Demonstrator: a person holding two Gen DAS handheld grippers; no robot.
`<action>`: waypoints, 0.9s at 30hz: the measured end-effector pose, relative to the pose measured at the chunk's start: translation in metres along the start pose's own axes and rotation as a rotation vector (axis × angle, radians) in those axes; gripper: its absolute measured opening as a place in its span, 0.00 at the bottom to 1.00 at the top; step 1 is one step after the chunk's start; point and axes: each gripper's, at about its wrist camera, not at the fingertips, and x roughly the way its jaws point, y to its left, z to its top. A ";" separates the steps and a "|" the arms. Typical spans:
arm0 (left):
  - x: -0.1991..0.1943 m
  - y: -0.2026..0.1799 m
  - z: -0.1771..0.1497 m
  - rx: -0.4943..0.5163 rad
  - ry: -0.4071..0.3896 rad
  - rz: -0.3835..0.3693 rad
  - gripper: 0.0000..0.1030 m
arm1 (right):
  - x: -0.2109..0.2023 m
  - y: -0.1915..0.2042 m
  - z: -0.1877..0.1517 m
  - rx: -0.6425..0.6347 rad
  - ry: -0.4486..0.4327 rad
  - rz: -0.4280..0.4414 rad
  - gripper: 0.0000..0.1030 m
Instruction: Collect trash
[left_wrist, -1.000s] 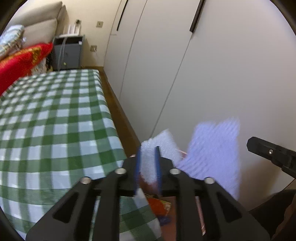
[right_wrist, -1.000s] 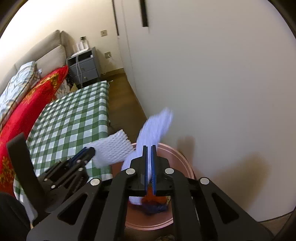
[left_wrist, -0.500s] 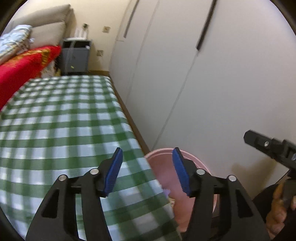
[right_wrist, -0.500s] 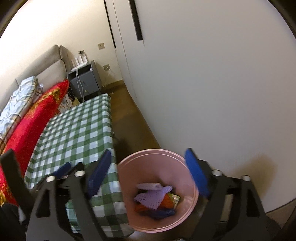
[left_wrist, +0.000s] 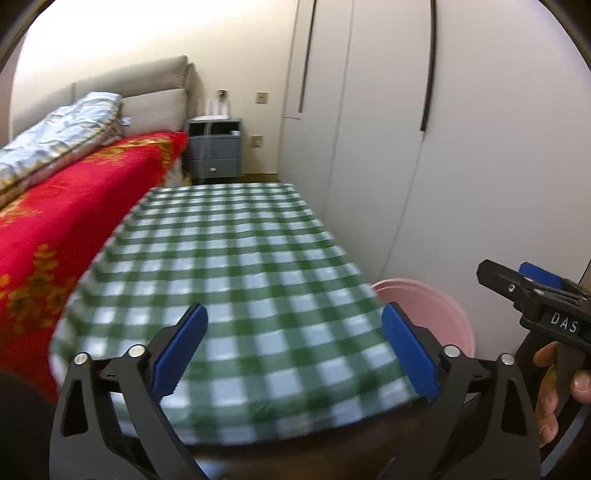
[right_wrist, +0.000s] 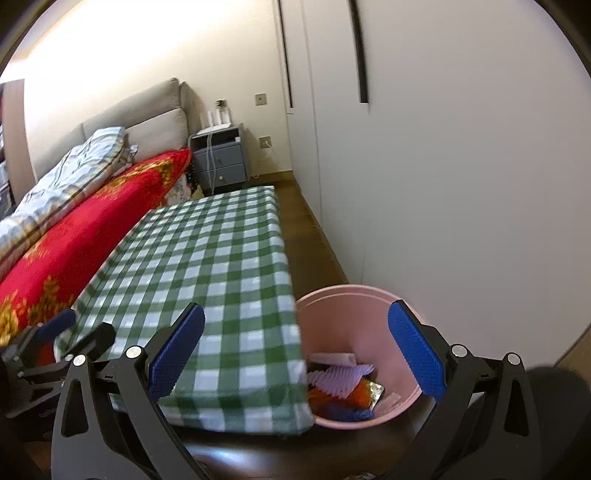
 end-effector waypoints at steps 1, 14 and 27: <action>-0.006 0.006 -0.003 -0.011 0.002 0.022 0.91 | -0.002 0.006 -0.005 -0.017 0.000 -0.001 0.95; 0.002 0.020 -0.029 -0.069 0.024 0.130 0.92 | 0.010 0.027 -0.023 -0.069 0.030 -0.035 0.95; 0.004 0.016 -0.030 -0.078 0.020 0.127 0.92 | 0.019 0.031 -0.027 -0.080 0.057 -0.034 0.95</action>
